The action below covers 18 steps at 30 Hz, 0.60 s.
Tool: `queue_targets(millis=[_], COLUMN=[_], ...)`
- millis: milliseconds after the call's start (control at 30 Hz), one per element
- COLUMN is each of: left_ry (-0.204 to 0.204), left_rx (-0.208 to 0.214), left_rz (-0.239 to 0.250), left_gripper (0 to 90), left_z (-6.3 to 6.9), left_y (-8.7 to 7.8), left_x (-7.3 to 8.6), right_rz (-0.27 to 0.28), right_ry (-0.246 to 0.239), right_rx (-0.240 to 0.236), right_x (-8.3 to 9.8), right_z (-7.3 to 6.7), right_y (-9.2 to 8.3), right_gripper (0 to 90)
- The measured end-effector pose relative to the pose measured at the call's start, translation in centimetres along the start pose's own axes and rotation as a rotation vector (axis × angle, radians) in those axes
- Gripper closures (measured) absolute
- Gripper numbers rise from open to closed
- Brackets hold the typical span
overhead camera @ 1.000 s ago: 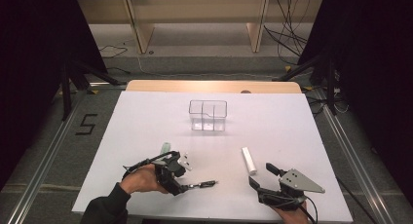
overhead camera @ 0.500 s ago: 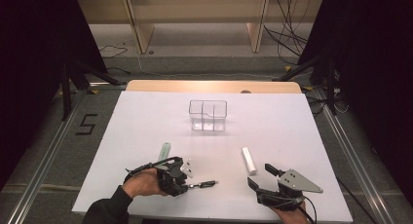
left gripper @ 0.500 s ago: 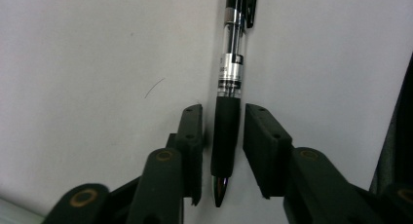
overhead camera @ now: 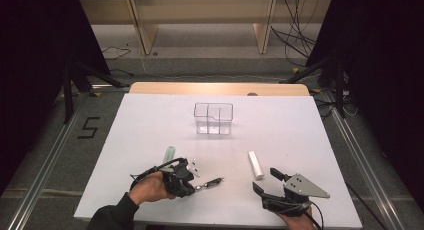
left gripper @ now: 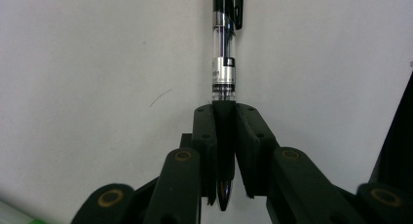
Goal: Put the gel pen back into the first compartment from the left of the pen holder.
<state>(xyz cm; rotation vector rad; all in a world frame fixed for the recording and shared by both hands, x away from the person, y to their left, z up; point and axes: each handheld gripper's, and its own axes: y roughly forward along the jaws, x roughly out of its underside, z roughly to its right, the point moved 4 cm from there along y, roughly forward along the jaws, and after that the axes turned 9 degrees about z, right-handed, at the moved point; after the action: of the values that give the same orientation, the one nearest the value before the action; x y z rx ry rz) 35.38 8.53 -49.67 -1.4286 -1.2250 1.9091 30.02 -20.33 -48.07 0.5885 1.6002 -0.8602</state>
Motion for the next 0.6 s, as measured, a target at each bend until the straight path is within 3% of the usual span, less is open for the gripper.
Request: queue_targets(millis=[367, 600], left_ry=[-0.026, -0.018], left_rx=[0.021, 0.059], left_rz=[0.059, 0.050], left_gripper=[79.0, 79.0], left_z=[-0.2, 0.3], left_y=[-1.9, -1.8], left_x=[-1.2, -2.1], right_rz=[0.002, -0.011], right_ry=[-0.051, -0.104], right_rx=[-0.062, -0.111], right_x=[-0.9, -1.4], right_z=[-2.0, -3.6], right_y=[0.8, 1.9], right_gripper=[24.4, 24.2])
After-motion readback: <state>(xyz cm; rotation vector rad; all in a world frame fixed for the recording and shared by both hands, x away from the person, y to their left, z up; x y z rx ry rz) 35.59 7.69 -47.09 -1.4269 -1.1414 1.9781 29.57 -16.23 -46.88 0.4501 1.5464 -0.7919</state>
